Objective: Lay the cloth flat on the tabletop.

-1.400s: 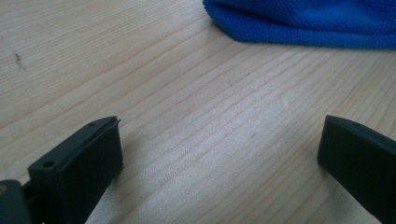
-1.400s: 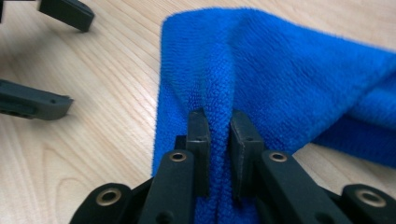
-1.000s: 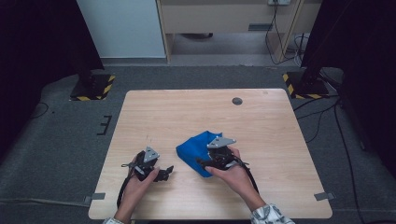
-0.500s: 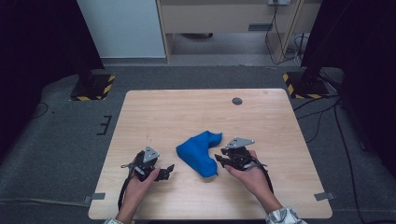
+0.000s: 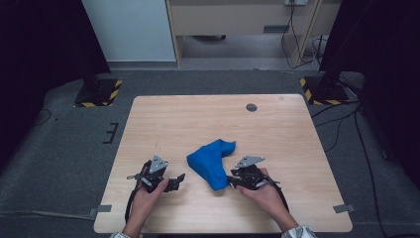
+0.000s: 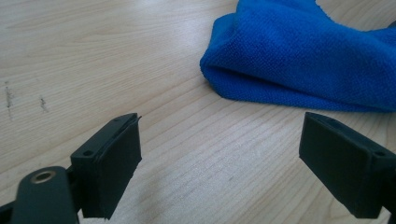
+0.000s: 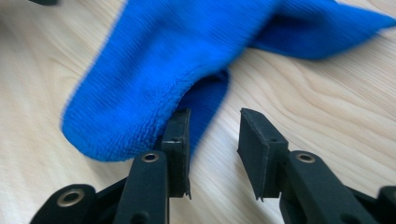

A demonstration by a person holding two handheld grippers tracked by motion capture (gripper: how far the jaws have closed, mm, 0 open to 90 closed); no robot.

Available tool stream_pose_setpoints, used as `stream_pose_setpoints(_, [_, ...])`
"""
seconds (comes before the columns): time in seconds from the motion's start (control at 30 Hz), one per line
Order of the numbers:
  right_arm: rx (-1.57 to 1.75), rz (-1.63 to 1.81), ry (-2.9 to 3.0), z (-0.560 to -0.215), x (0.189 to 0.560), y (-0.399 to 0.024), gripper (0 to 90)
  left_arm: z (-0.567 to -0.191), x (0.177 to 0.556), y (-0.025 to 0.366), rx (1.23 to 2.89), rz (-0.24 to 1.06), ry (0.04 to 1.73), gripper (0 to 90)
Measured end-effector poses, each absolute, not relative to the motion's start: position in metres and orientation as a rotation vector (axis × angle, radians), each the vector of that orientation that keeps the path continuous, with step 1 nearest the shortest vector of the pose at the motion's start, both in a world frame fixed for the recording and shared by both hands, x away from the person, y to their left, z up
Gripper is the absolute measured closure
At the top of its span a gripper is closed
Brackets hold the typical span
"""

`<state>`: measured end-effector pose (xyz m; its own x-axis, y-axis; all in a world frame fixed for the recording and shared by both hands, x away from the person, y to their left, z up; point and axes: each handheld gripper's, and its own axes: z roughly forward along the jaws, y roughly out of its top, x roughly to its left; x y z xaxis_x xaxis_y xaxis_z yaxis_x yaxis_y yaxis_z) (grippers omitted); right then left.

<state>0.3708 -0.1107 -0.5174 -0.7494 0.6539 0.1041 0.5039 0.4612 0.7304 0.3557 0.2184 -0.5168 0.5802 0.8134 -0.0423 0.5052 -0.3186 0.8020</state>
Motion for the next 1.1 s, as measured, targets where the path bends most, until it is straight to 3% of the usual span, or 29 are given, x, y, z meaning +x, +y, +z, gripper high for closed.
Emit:
stream_pose_setpoints(0.2, [0.941,1.244,2.527,-0.510,0.369,-0.086,55.1,-0.516,0.354,0.218,2.010,0.473,1.015,13.7])
stream_pose_setpoints(0.83, [0.940,1.208,2.558,-0.523,0.393,-0.010,49.3,-0.510,0.352,0.221,2.002,0.462,1.032,15.1])
stream_pose_setpoints(1.1, [0.893,1.222,2.533,-0.514,0.394,-0.012,65.8,-0.502,0.347,0.217,1.957,0.435,1.013,16.5])
